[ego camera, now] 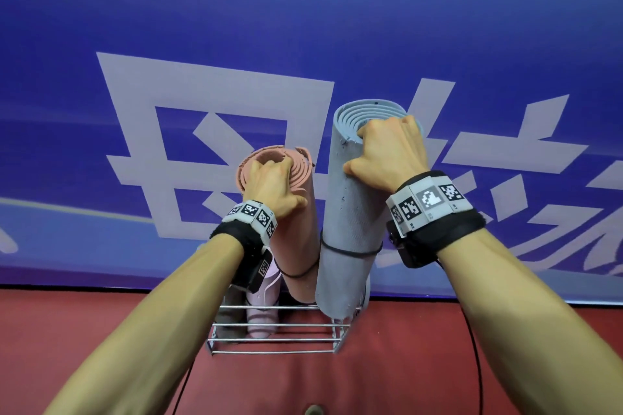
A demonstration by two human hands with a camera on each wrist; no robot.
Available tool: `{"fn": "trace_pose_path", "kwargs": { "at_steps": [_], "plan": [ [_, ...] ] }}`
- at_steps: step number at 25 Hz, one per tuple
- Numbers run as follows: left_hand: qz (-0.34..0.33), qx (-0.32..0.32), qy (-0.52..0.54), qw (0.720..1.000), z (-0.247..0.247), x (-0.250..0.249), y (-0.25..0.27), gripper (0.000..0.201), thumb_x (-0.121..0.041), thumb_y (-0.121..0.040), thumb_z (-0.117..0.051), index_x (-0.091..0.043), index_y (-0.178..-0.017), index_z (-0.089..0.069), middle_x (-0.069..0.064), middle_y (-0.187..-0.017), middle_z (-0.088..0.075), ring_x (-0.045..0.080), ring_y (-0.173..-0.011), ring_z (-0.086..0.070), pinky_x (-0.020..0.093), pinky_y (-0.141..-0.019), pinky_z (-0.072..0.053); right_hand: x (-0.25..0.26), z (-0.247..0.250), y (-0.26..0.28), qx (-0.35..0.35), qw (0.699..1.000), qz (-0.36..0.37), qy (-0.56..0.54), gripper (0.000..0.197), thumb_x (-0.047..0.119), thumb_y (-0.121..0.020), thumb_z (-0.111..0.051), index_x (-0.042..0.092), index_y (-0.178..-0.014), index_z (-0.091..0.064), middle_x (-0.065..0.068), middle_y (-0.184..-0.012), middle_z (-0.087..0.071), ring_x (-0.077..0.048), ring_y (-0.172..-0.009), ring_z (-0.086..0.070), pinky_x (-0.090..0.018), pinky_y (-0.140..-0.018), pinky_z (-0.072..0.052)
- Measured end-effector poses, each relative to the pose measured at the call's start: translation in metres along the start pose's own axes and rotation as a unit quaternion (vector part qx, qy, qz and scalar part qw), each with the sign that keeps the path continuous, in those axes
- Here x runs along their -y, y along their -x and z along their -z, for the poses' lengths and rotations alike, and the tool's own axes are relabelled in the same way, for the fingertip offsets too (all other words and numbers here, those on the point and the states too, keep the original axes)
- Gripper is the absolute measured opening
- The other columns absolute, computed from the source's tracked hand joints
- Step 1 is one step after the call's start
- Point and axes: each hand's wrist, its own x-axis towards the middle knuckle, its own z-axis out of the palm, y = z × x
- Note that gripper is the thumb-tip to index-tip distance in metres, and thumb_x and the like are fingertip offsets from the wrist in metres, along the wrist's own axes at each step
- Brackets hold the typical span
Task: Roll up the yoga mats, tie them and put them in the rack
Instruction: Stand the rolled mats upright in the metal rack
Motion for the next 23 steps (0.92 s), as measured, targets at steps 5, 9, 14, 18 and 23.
{"fn": "trace_pose_path", "kwargs": {
  "at_steps": [5,9,14,18,23],
  "plan": [
    [-0.023,0.025,-0.032,0.999,-0.020,-0.007,-0.019,0.046,-0.042,-0.070,-0.079,-0.017,-0.089,-0.045,0.002,-0.080,-0.049,0.024,-0.082,-0.043,0.035,-0.088,-0.030,-0.015,-0.020,-0.032,0.017,1.000,0.005,-0.023,0.038,0.029,-0.069,-0.071,0.016,-0.057,-0.037,0.000,-0.056,-0.043,-0.029,-0.065,-0.049,-0.037,-0.083,-0.034],
    [-0.072,0.070,-0.085,0.991,-0.051,-0.007,-0.040,0.050,-0.044,-0.070,-0.078,-0.018,-0.088,-0.039,0.005,-0.089,-0.064,0.026,-0.085,-0.050,0.035,-0.092,-0.031,-0.026,-0.071,-0.039,0.058,0.998,0.034,-0.023,0.043,0.036,-0.069,-0.072,0.018,-0.056,-0.035,0.003,-0.055,-0.040,-0.025,-0.062,-0.041,-0.034,-0.079,-0.026],
    [-0.086,0.134,-0.093,0.983,-0.081,0.011,-0.066,0.053,-0.044,-0.069,-0.080,-0.021,-0.092,-0.038,0.003,-0.087,-0.054,0.028,-0.092,-0.053,0.034,-0.088,-0.029,-0.051,-0.120,-0.069,0.103,0.989,0.091,-0.051,0.036,0.043,-0.068,-0.074,0.013,-0.065,-0.055,0.003,-0.056,-0.044,-0.027,-0.073,-0.046,-0.031,-0.086,-0.031],
    [-0.072,0.144,-0.081,0.984,-0.098,0.025,-0.080,0.055,-0.046,-0.067,-0.082,-0.021,-0.095,-0.042,-0.001,-0.084,-0.047,0.027,-0.091,-0.049,0.033,-0.088,-0.027,-0.062,-0.135,-0.089,0.095,0.986,0.115,-0.076,0.036,0.040,-0.068,-0.077,0.012,-0.067,-0.055,0.003,-0.057,-0.042,-0.029,-0.081,-0.046,-0.030,-0.076,-0.029],
    [-0.065,0.153,-0.079,0.983,-0.127,0.030,-0.083,0.054,-0.044,-0.074,-0.078,-0.015,-0.109,-0.050,0.006,-0.105,-0.061,0.028,-0.104,-0.050,0.034,-0.093,-0.026,-0.050,-0.172,-0.085,0.112,0.988,0.057,-0.084,0.037,0.037,-0.069,-0.075,0.018,-0.058,-0.045,0.005,-0.054,-0.041,-0.025,-0.068,-0.047,-0.029,-0.074,-0.021]
  ]
}}
